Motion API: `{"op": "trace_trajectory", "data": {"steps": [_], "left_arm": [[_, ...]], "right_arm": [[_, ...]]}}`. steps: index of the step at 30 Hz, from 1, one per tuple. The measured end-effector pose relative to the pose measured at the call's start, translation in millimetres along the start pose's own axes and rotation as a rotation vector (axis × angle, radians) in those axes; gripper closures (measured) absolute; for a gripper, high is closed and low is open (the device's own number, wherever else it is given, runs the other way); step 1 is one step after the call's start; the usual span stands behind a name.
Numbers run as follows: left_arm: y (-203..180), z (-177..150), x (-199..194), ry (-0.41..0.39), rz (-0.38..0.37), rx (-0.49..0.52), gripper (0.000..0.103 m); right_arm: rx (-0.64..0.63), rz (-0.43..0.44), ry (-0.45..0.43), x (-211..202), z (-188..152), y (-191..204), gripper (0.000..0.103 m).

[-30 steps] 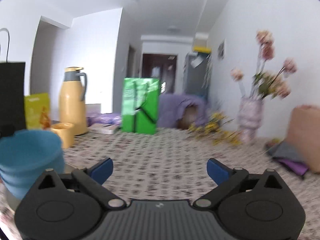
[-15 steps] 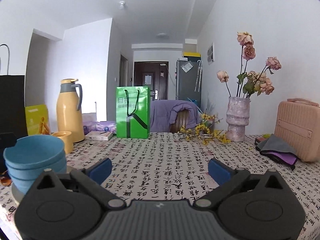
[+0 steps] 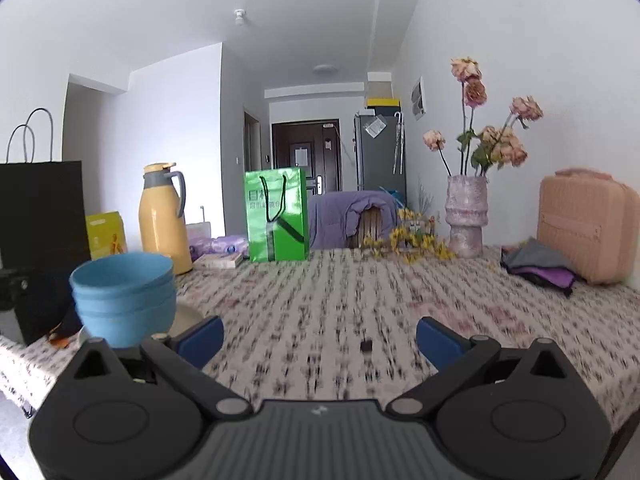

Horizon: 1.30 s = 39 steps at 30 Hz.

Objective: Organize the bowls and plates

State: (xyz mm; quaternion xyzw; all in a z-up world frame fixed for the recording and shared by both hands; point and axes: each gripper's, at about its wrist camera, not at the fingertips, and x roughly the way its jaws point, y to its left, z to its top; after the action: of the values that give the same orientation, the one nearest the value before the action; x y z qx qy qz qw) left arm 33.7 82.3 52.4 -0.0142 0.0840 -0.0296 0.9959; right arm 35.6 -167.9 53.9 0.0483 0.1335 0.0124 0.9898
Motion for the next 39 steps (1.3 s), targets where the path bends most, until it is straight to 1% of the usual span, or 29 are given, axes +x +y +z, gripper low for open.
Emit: {"op": "trace_trajectory", "data": {"steps": [2,4,5,6,9,12,15,22,39], "left_arm": [[-7.0,-9.6,-10.4,-0.004,-0.003,0.009,0.0],[-14.5,-22.0,-17.9,0.019,0.015,0.032,0.0],[-17.2,-27.6,-21.7,0.033,0.011,0.046,0.0],[-19.0,-33.6,-25.2,0.047,0.002,0.058,0.0],[-20.2,-45.2,-31.7,0.082,-0.007,0.066,0.0],[-17.4,-48.2,-32.5,0.106,-0.021,0.048,0.0],[-14.4,-47.5,-34.2,0.1,-0.014,0.047,0.0],[-8.4,-49.2,-33.7,0.111,0.022,0.043,0.0],[-12.2,-46.7,-33.5,0.102,0.026,0.055,0.0]], "right_arm": [[0.011,-0.001,0.037,-10.7,-15.2,-1.9,0.0],[0.014,0.01,0.098,-20.4,-31.1,-3.2,0.0],[0.008,0.014,0.113,-25.9,-37.8,-2.9,0.0],[-0.003,0.012,0.107,-31.7,-42.0,-2.6,0.0],[0.013,-0.022,0.051,-41.3,-41.2,-4.0,0.0],[-0.001,-0.01,0.047,-41.8,-43.5,2.1,0.0],[-0.003,0.004,0.058,-37.6,-43.8,5.2,0.0],[0.002,-0.001,0.063,-35.1,-42.2,6.3,0.0],[-0.002,0.002,0.066,-34.6,-39.7,5.4,0.0]]}}
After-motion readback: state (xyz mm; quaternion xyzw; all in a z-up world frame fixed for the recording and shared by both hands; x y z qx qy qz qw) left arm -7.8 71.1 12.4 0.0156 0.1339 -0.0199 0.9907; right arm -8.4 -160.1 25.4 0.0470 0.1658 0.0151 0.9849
